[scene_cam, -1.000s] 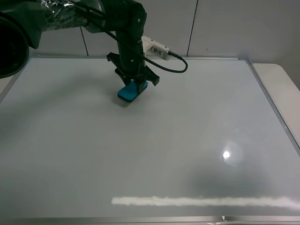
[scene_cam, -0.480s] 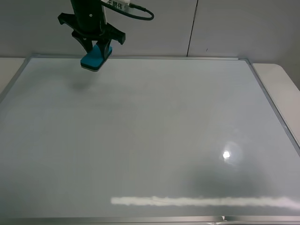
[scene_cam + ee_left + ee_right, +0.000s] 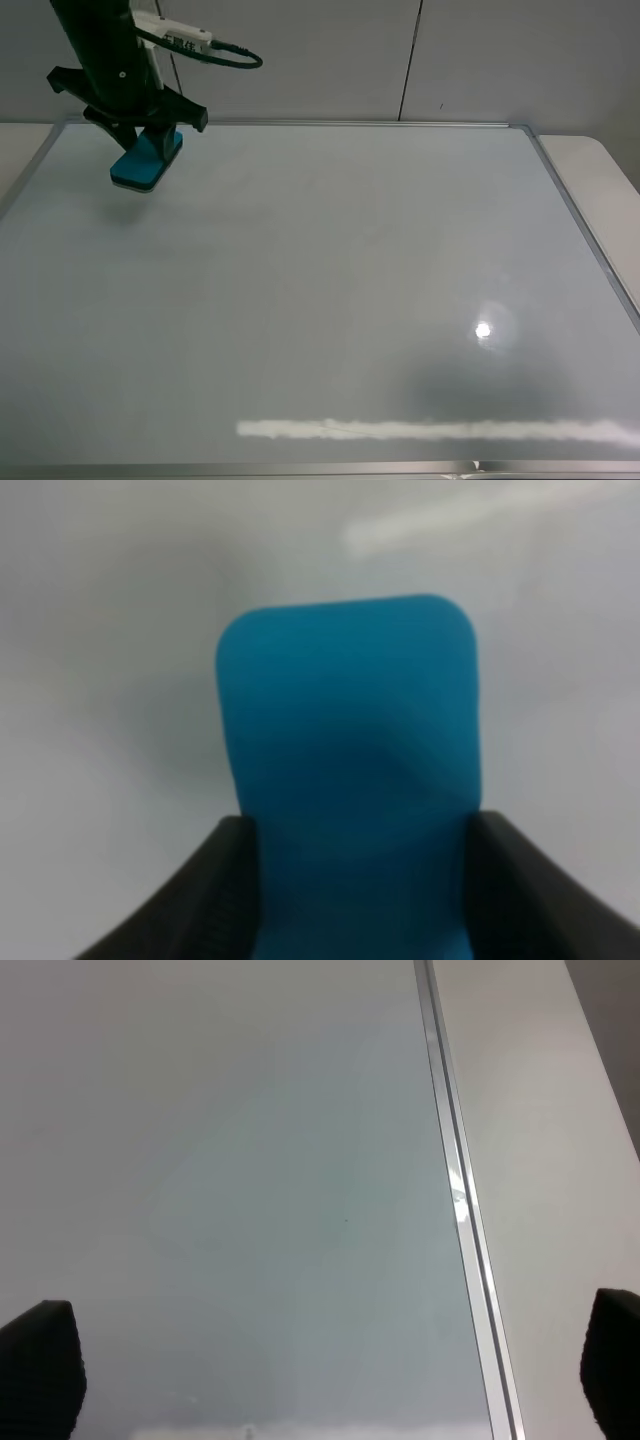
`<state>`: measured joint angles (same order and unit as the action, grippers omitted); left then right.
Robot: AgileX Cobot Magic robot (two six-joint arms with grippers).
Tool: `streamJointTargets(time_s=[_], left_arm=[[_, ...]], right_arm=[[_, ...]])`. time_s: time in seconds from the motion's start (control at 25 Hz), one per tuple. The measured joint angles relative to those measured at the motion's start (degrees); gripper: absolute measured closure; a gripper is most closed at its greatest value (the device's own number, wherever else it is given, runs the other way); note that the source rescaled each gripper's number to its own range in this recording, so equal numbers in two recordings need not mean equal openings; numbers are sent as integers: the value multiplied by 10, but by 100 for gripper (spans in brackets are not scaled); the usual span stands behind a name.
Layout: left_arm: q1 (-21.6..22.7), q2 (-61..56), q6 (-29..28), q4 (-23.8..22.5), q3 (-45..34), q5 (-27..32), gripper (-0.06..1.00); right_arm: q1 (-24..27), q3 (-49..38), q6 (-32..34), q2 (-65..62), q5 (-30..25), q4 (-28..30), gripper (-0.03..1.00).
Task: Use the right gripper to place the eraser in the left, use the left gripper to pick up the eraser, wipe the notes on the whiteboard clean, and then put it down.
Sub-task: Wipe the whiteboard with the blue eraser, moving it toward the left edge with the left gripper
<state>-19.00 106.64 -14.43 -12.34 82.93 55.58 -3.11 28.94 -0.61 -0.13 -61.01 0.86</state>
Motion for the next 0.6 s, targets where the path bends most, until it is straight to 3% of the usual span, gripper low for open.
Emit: streamJointTargets(time_s=[0.32, 0.6], left_arm=[[55, -59, -3, 44, -199, -130, 94], [87, -62, -3, 55, -271, -197, 94]], right_arm=[[0, 0, 0, 0, 0, 0, -3], [0, 0, 0, 0, 0, 0, -3]])
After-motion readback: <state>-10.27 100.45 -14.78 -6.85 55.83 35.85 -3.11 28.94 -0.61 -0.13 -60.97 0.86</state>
